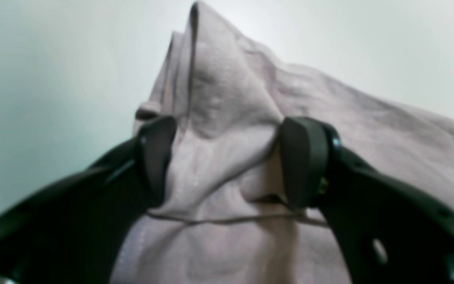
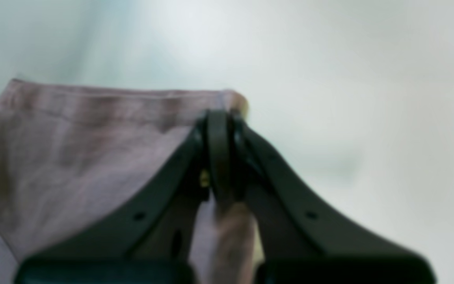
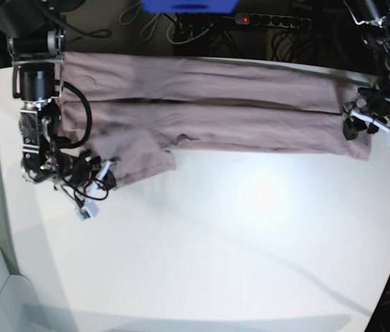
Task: Layout the t-shirt on the table in an organized manner, then fold the t-shirt properly
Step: 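Grasp the hanging sleeve with the right gripper and tuck it onto the strip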
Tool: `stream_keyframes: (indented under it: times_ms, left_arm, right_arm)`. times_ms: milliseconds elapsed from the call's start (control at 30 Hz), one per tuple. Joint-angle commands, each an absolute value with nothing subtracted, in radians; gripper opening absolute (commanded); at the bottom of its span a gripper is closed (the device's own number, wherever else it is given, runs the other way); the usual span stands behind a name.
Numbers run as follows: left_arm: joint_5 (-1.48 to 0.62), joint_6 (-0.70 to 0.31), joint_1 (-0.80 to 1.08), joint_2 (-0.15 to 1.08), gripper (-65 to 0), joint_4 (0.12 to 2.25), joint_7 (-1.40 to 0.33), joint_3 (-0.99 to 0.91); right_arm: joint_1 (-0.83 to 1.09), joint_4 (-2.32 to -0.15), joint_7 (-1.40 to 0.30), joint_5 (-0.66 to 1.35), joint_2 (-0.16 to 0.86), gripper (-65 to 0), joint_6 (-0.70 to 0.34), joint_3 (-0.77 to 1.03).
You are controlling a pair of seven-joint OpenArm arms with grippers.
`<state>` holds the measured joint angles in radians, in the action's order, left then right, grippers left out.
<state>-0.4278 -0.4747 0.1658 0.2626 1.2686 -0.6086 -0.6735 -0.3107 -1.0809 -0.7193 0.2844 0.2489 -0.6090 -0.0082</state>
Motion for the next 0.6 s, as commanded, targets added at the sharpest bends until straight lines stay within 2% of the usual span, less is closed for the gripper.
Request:
stream_keyframes:
  times_ms: [0, 100, 367, 567]
  left_arm:
    - [-0.384, -0.453, 0.177, 0.262, -23.7, 1.256, -0.697, -0.671]
    - [-0.384, -0.453, 0.177, 0.262, -23.7, 1.256, -0.697, -0.67]
    - [-0.384, -0.453, 0.177, 0.262, -23.7, 1.256, -0.697, -0.67]
    - [-0.384, -0.453, 0.177, 0.262, -23.6, 1.256, -0.697, -0.673]
  right_arm:
    - [-0.305, -1.127, -0.719, 0.291, 0.26, -65.0, -0.61, -0.004]
    - [-0.246, -1.29, -0.727, 0.291, 0.262, -65.0, -0.61, -0.001]
    - [-0.062, -1.767, -0.908, 0.289, 0.269, -65.0, -0.61, 0.035]
    - [0.084, -1.963, -1.021, 0.291, 0.271, -65.0, -0.61, 0.15]
